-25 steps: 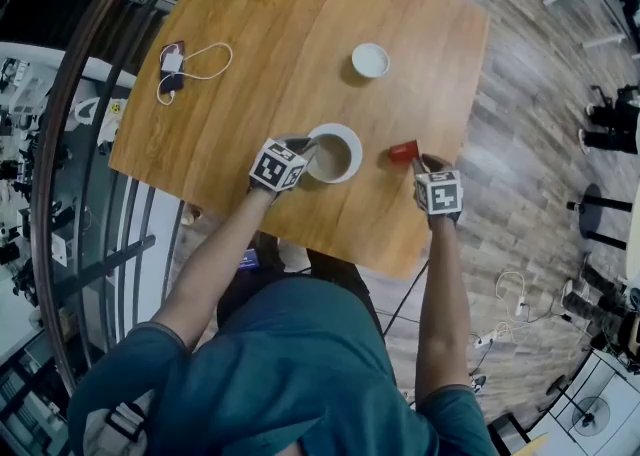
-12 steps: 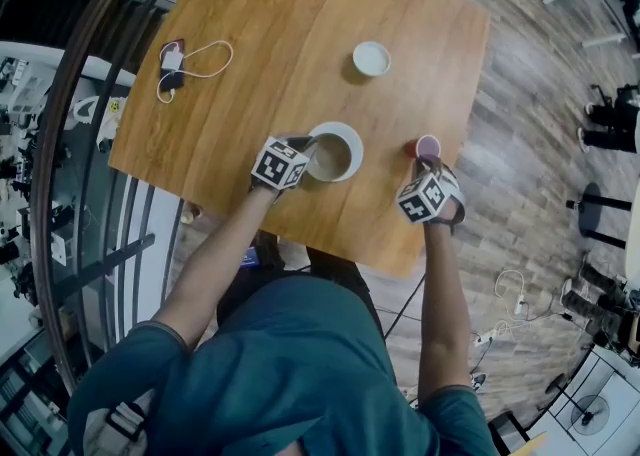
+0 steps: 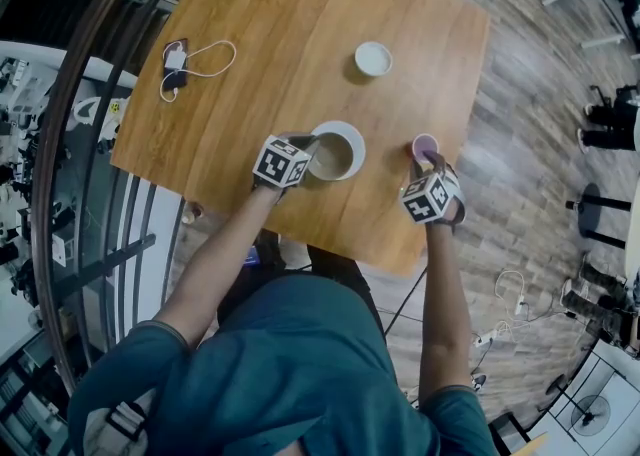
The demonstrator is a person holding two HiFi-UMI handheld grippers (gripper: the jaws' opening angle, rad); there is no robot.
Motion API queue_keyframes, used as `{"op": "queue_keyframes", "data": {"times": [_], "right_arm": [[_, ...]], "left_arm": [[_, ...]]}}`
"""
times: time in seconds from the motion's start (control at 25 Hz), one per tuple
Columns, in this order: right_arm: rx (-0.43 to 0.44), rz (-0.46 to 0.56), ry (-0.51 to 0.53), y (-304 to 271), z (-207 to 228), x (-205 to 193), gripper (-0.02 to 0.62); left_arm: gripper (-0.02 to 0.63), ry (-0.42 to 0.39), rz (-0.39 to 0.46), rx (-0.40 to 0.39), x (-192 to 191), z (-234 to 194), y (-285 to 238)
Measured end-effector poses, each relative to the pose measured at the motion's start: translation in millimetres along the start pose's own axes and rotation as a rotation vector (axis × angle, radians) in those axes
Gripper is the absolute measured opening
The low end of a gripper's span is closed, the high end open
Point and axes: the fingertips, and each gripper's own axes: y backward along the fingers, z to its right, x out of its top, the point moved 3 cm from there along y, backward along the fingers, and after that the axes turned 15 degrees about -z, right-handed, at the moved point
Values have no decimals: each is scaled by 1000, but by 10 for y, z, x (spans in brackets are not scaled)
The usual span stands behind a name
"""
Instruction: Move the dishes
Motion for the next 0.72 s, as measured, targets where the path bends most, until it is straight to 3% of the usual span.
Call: {"op": "queue_keyframes", "data": {"times": [0.72], "right_arm": [[-52,135,-122,616,49,166,101]], "left_arm": [[15,69,65,61,-52,-365,553]]}}
